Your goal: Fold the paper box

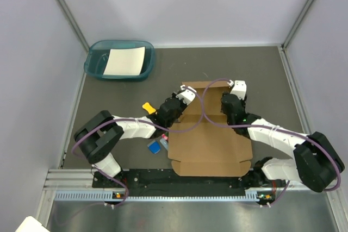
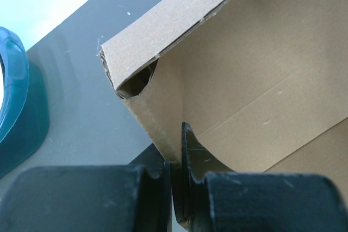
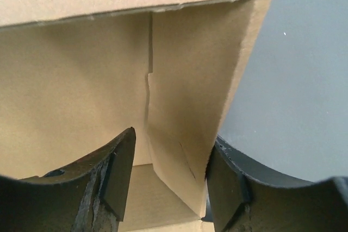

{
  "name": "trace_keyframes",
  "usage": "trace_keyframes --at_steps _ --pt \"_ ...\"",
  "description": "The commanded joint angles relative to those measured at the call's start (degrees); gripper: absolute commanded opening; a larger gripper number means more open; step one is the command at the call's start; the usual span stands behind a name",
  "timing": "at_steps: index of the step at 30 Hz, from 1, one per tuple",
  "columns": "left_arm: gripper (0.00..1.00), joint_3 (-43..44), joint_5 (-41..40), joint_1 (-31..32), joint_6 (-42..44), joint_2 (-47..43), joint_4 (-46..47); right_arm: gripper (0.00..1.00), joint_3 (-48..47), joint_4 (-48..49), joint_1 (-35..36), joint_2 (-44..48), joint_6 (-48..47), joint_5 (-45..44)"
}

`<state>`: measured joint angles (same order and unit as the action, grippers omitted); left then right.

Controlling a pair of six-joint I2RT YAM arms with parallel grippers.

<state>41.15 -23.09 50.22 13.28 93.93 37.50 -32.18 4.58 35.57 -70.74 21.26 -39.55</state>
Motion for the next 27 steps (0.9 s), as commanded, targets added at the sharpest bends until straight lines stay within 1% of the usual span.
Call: trace_keyframes --at_steps 1,6,8,9,10,11,12,14,15,21,22,23,24,27 --pt "0.00 0.52 15.27 2.96 3.42 1.17 -4.54 0.53 -1.03 -6.15 2.40 -2.55 3.44 9.66" --pt "0.00 -0.54 16.76 2.78 3.51 -0.24 -4.80 0.54 -2.71 -10.02 2.31 -5.20 5.19 9.58" --pt "0.00 -0.98 17.03 2.61 3.25 -0.68 -4.89 0.48 -1.74 -10.29 2.22 -5.20 5.46 9.58" --pt "0.00 -1.07 17.20 2.52 3.16 -0.85 -4.80 0.43 -1.57 -10.47 2.22 -5.20 5.64 9.49" --pt "0.00 -1.15 17.20 2.61 3.07 -0.85 -4.89 0.31 -1.39 -10.99 2.22 -5.20 5.73 9.49" --pt "0.00 -1.16 17.20 2.52 2.90 -0.85 -4.89 0.25 -1.39 -11.26 2.22 -5.20 6.07 9.40" --pt "0.00 -1.16 17.20 2.43 2.81 -0.85 -4.98 0.14 -1.39 -11.43 2.22 -5.11 6.25 9.40" --pt "0.00 -1.16 17.38 2.43 2.37 -0.94 -4.98 0.06 -1.30 -11.87 2.22 -4.85 6.43 9.49" --pt "0.00 -1.16 17.38 2.43 2.37 -1.03 -4.89 0.00 -1.48 -11.96 2.22 -4.85 6.26 9.49" --pt "0.00 -1.07 16.76 2.43 1.23 -1.21 -5.59 0.00 -2.79 -14.60 2.22 -5.20 7.04 8.26" --pt "0.00 -1.07 16.76 2.43 1.14 -1.21 -5.68 0.01 -2.80 -14.69 2.22 -4.76 7.22 8.17" --pt "0.00 -1.07 16.76 2.43 0.96 -1.12 -5.85 0.12 -2.71 -14.69 2.22 -4.24 7.74 8.35" --pt "0.00 -0.81 16.50 2.43 0.87 -0.94 -5.94 0.29 -2.53 -14.51 2.31 -3.53 8.10 8.52" --pt "0.00 -0.80 16.24 2.43 0.87 -0.85 -6.38 0.48 -2.53 -14.07 2.22 -0.55 8.80 8.79"
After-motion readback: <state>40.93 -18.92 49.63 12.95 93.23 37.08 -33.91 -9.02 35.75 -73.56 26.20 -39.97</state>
